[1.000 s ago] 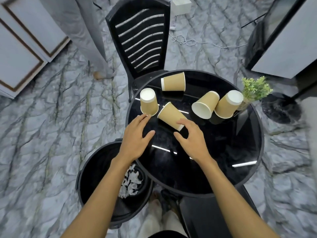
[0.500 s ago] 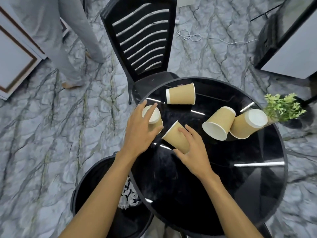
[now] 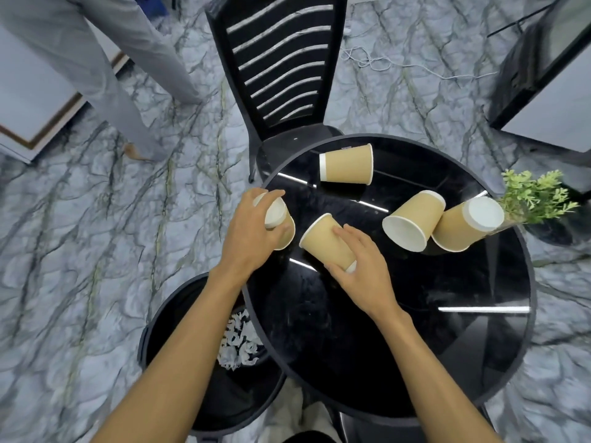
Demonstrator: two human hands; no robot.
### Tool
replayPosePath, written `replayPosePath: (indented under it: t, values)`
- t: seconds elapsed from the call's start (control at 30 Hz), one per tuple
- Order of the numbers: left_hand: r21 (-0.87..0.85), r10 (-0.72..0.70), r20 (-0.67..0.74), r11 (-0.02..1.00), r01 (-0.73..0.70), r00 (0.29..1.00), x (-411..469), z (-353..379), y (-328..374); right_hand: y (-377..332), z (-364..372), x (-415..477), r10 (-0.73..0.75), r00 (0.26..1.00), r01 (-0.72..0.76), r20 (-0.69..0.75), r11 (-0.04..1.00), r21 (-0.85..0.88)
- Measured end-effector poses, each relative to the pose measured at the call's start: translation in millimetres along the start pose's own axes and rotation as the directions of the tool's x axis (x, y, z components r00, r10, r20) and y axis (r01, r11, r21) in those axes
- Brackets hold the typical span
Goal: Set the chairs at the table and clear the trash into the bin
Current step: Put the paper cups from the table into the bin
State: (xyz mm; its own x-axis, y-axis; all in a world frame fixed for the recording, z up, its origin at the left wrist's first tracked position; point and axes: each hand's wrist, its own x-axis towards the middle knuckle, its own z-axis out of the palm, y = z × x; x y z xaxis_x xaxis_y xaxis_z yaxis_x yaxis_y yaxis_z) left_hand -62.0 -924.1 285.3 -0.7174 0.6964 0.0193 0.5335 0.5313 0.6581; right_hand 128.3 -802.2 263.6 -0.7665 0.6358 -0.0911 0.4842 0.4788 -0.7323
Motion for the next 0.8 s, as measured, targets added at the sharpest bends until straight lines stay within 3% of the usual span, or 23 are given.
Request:
replayPosePath:
  t: [0.27,0.53,0.8]
  values:
    - [-0.013,-0.223,-0.161,0.975,0.224,0.961,-109.8,-56.6,-37.3,-41.9,17.6,-24.5,-0.181,0.975,0.182,0.128,0.983,0.005]
    - [-0.056,-0.459,-0.262,0.886,0.461,0.849,-224.9,-92.4,-79.0,-97.3,86.8,-63.5,-0.343,0.887,0.335,0.309,0.939,0.081]
    - [-0.082,-0.527,-0.334,0.842,0.533,0.782,-271.9,-93.4,-129.2,-128.6,162.4,-80.9,-0.391,0.843,0.391,0.369,0.917,0.080]
